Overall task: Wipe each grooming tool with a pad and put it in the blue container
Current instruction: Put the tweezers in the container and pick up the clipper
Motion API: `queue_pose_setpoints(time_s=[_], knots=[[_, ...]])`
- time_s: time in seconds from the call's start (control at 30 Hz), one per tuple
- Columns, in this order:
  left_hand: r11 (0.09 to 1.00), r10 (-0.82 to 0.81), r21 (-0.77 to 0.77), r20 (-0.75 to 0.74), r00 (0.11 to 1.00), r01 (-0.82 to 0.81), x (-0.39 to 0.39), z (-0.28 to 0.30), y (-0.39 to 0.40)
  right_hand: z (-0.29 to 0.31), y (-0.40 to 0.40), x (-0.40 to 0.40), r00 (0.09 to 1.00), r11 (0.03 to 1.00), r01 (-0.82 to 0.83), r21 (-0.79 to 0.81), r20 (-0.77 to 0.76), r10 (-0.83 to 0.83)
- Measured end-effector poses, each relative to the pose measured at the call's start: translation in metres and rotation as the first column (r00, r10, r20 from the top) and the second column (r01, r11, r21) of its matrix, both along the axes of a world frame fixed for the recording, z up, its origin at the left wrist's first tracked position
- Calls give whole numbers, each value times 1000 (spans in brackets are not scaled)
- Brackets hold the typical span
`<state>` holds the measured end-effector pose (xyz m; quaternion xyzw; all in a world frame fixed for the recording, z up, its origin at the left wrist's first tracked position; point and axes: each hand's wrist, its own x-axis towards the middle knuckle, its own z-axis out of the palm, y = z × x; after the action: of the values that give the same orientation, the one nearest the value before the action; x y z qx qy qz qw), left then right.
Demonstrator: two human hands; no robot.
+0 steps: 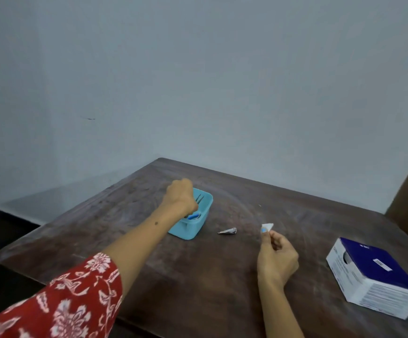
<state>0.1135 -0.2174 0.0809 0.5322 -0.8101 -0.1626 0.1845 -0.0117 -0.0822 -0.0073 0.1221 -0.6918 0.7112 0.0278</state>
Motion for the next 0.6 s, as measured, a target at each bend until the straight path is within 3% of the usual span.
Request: queue_pose_setpoints(time_s=[0.27, 0.47, 0.6], knots=[[999, -41, -10, 123, 992, 43, -14, -5, 2, 0, 1, 0, 1000, 1000, -28, 5, 1, 28], [960, -81, -258, 130, 988, 113, -14, 12, 22, 1, 2, 0, 1000, 998, -28, -50, -13, 28], [883, -251, -362, 171, 953, 298, -26, 0, 44, 1, 2, 3, 997, 996, -53, -69, -65, 49]])
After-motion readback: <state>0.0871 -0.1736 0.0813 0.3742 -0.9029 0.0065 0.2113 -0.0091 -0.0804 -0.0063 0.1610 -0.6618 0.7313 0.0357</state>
